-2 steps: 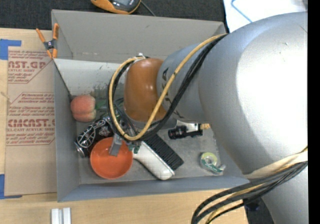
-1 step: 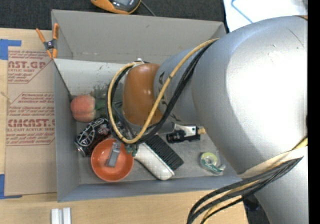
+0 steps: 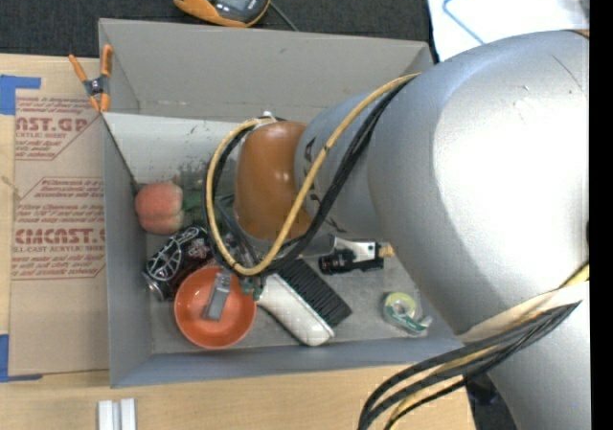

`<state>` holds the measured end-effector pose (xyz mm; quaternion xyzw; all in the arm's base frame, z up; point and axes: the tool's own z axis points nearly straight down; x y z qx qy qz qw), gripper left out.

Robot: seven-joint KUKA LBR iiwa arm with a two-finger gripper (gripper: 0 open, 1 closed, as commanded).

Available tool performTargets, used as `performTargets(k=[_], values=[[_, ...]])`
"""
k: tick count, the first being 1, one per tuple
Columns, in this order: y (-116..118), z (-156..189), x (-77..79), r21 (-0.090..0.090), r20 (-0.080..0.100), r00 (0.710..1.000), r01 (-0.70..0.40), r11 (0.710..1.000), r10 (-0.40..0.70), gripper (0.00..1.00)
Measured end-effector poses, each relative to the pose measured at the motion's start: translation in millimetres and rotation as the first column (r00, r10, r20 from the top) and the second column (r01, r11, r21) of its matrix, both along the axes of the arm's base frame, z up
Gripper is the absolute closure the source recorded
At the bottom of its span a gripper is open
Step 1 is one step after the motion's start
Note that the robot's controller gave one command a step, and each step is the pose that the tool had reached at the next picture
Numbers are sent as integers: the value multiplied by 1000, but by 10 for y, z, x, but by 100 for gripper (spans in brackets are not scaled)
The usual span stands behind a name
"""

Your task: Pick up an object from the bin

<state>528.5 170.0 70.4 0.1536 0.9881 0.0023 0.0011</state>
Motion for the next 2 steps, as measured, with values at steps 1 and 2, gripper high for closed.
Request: performTargets(k=[1,2], values=[[210,-3,-8,2,1,1000,20,1000,-20,0],[139,1,-87,0,1,1000,30,1000,-30,100]])
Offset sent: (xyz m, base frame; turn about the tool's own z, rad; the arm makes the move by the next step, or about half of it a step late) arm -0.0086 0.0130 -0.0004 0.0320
